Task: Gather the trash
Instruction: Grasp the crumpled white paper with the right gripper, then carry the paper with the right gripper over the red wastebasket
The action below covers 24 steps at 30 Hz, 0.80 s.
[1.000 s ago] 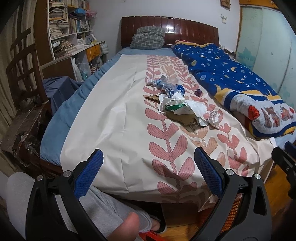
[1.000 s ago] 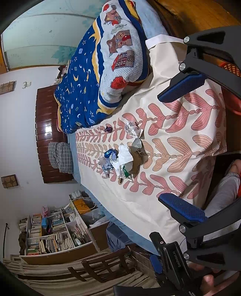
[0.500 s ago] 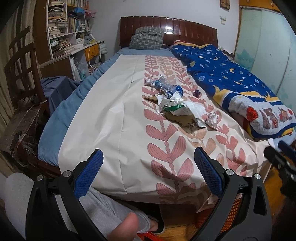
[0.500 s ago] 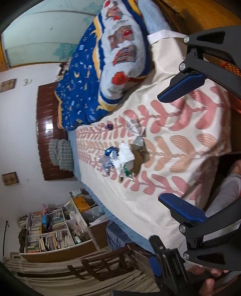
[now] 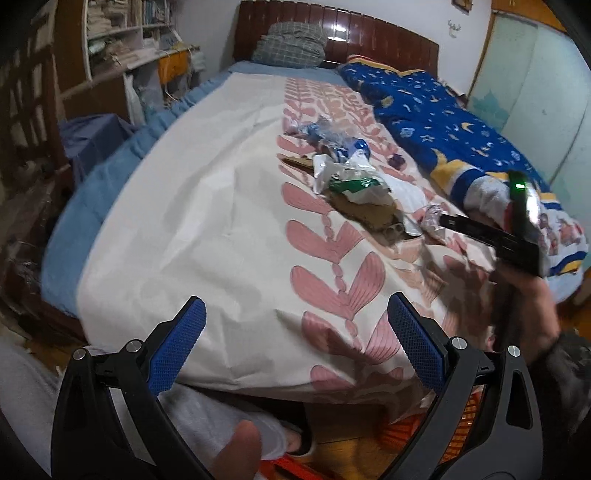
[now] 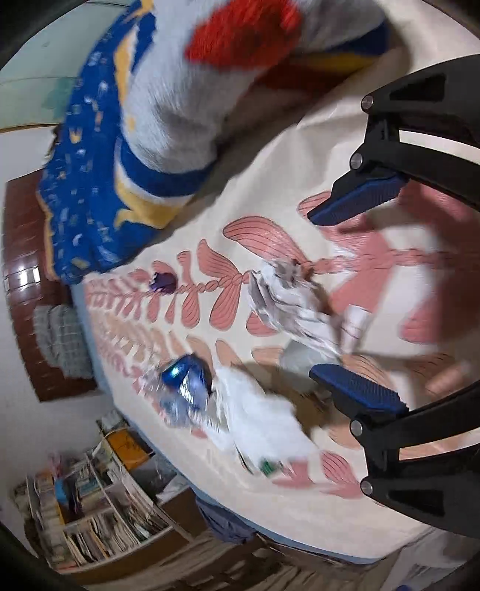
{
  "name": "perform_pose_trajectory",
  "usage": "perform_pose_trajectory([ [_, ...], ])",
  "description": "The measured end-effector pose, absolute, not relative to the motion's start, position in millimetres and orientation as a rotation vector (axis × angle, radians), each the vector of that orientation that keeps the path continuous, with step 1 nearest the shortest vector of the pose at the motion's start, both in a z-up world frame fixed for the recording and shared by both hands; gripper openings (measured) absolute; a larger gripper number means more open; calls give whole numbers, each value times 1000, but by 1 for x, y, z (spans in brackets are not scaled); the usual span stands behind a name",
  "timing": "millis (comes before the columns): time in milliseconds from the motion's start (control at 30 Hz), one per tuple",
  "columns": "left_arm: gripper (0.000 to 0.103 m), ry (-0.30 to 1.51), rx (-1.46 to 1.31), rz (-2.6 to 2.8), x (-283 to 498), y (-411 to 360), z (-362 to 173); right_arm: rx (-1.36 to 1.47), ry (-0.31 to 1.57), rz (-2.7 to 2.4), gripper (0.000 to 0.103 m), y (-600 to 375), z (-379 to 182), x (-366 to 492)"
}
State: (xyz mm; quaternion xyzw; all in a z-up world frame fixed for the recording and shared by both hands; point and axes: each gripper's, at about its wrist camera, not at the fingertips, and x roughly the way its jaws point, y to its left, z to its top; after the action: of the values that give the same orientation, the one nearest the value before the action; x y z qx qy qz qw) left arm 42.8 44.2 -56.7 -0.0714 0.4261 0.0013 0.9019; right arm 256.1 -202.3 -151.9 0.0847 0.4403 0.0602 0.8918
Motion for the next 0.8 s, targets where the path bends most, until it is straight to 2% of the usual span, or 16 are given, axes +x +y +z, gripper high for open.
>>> perform_pose_trajectory([
  [33, 98, 883, -152, -3, 46, 45, -58, 174, 930, 128, 75, -200, -159, 267],
  [100, 98, 879, -159, -15, 52, 45, -60, 171, 968, 136, 60, -196, -172, 285],
  [133, 98, 876, -157, -16, 56, 44, -61, 178, 986, 141, 37, -195, -178, 294],
  [167, 98, 870, -157, -22, 58, 43, -62, 187, 1005, 146, 24, -194, -183, 301],
  [500, 98, 785, 49, -113, 108, -6, -55, 298, 919, 166, 23, -214, -165, 285],
  [800, 98, 609, 561, -238, 141, -122, -77, 340, 867, 131, 23, -257, -144, 198],
])
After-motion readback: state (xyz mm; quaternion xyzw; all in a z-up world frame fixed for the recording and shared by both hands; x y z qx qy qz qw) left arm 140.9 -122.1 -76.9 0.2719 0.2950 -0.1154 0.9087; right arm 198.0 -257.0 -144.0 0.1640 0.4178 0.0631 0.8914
